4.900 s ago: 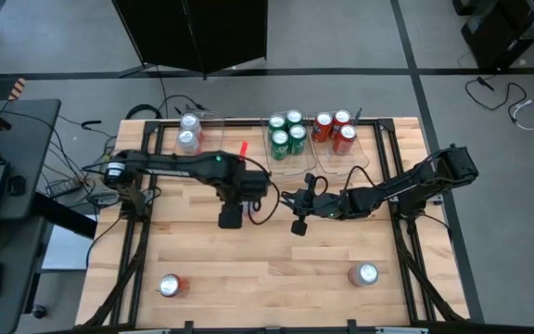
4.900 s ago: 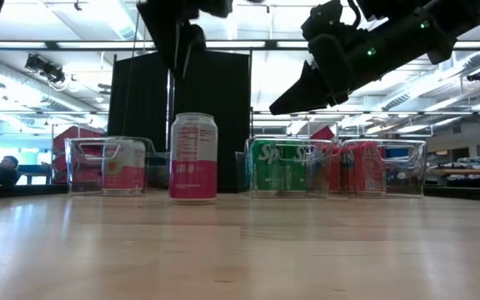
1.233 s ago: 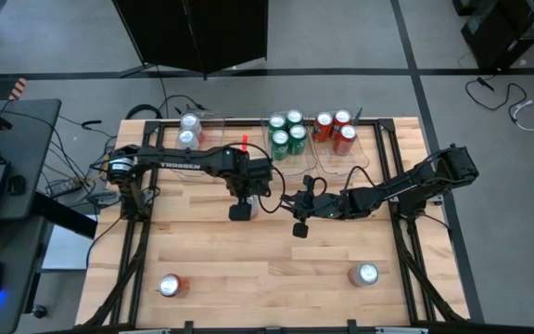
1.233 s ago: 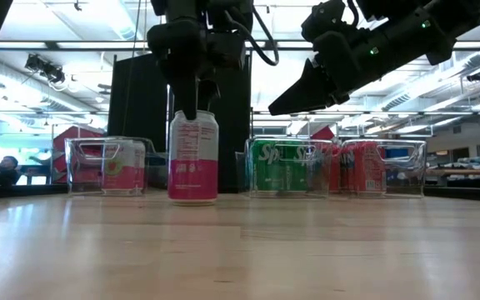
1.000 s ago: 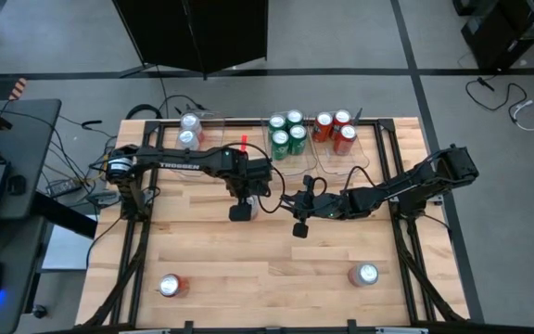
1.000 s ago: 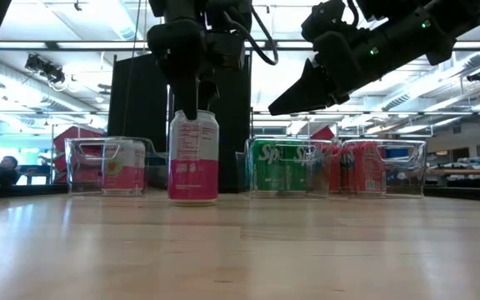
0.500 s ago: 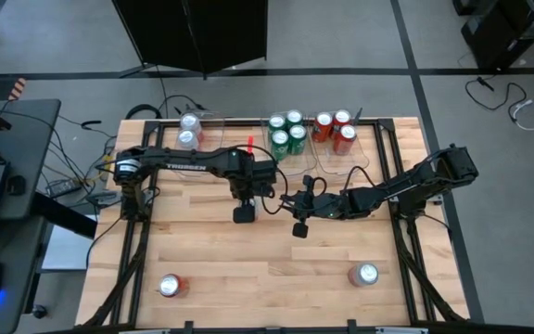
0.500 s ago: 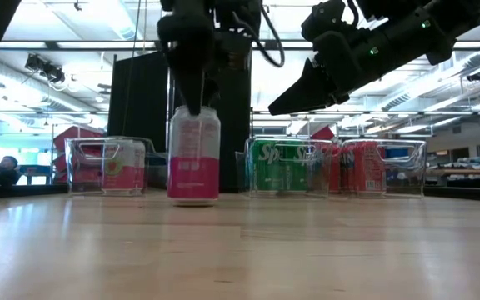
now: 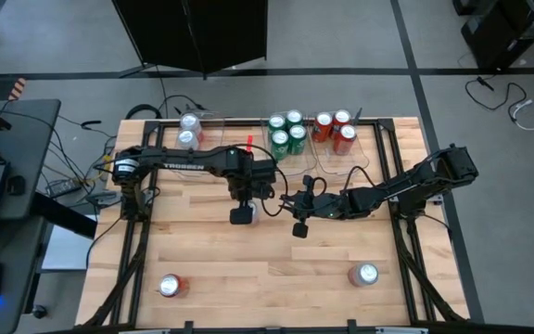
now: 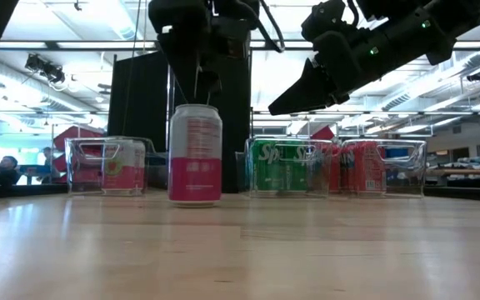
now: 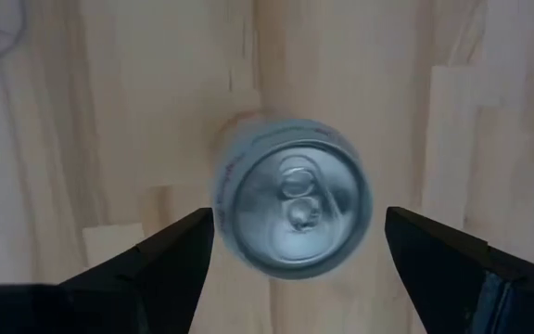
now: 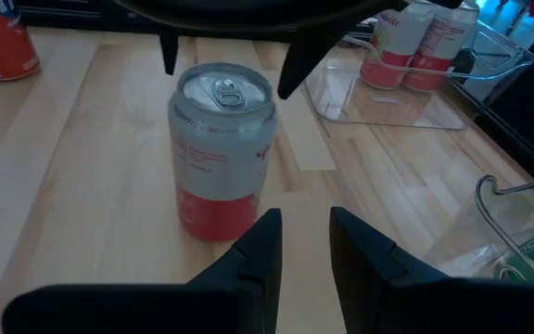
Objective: Sort soda cans
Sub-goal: Put the top pink-white soda can into the left transparent bin
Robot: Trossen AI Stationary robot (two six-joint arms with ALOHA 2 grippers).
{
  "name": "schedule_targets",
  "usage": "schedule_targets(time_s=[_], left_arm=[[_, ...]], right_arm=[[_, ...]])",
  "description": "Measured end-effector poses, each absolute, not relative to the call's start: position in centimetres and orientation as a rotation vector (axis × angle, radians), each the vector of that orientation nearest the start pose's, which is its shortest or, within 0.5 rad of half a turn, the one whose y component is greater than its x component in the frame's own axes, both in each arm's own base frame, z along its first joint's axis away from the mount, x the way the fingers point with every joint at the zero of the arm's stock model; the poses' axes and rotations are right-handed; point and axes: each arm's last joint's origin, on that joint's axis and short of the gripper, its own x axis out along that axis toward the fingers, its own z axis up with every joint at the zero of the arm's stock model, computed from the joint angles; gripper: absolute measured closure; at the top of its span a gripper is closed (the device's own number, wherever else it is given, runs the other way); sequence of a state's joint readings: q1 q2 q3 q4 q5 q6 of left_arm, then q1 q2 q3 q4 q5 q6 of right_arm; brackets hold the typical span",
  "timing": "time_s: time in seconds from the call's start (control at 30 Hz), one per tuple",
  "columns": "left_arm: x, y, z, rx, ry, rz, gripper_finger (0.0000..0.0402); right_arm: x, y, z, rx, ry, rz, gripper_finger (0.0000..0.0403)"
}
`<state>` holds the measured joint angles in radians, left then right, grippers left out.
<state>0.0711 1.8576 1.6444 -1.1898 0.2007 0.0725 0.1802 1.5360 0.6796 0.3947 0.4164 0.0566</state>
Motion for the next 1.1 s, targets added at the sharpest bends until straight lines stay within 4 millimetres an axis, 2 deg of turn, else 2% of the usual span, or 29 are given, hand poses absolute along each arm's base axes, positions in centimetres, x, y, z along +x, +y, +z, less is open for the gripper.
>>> schedule_targets(time_s=[0.3, 0.6, 0.73, 0.93, 1.1], left_arm=[[36.3, 1.8, 26.9, -0.124, 1.389, -0.084, 0.0082], [36.2, 1.4, 27.0, -0.116, 1.393, -0.092, 0.0087], [35.8, 1.4, 28.0, -0.117, 1.425, -0.093, 0.0099], [35.5, 1.6, 30.7, -0.067, 1.428, -0.024, 0.0144], [35.2, 1.9, 32.2, -0.059, 1.417, 0.091, 0.0229]], right_arm=[[29.8, 4.2, 18.0, -0.081, 0.435, -0.244, 0.0323], [29.8, 4.2, 18.0, -0.081, 0.435, -0.244, 0.0323], [29.8, 4.2, 18.0, -0.081, 0.435, -0.244, 0.0323], [29.8, 4.2, 18.0, -0.081, 0.435, -0.245, 0.0323], [29.8, 4.2, 18.0, -0.081, 0.435, -0.245, 0.0323]])
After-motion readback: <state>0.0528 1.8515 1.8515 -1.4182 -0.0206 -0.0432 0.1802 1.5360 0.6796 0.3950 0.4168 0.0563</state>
